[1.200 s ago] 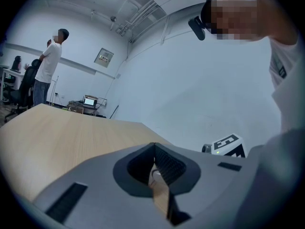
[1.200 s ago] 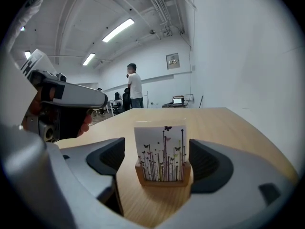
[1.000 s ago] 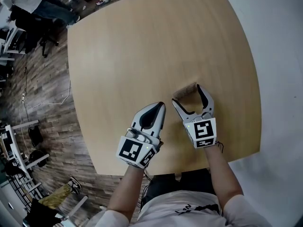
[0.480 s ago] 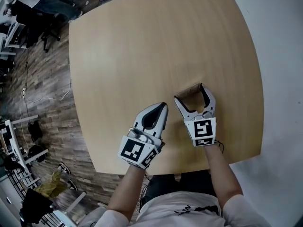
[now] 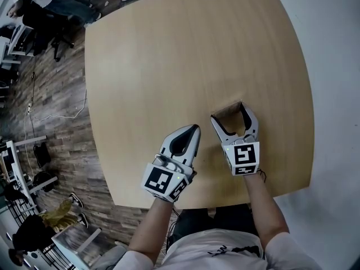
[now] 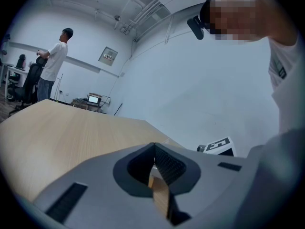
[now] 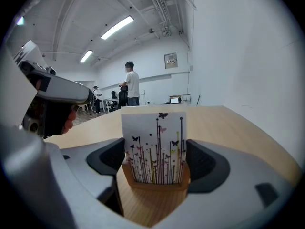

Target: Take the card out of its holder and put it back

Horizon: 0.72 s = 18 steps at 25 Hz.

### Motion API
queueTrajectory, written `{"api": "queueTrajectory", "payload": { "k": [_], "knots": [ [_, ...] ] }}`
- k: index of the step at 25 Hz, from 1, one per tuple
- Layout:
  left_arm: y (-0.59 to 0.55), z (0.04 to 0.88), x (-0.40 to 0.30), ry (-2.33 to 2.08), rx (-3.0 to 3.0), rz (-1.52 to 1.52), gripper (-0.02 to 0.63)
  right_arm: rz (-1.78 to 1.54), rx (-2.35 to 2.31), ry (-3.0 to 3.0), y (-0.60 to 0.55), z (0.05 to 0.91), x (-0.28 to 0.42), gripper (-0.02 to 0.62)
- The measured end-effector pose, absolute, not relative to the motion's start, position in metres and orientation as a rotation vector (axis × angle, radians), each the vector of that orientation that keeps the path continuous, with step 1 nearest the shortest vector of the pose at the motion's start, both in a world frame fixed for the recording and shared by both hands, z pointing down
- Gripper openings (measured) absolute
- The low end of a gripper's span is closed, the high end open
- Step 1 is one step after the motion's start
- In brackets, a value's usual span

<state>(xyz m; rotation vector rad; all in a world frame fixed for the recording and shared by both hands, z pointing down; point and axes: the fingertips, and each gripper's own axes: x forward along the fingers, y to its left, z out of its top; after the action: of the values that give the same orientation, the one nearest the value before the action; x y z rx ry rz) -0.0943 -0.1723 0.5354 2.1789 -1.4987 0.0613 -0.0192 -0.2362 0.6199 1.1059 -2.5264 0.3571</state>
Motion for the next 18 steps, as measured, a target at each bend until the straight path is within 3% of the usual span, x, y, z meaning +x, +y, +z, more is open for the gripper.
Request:
{"api": "queueTrajectory", "payload": {
  "k": [18],
  "knots": [
    [-0.161, 0.517, -0.092, -1.494, 2.204, 0.047, 0.015, 0.357, 1.14, -2.554, -0.23, 0.573, -0.012, 0.399]
  ]
}}
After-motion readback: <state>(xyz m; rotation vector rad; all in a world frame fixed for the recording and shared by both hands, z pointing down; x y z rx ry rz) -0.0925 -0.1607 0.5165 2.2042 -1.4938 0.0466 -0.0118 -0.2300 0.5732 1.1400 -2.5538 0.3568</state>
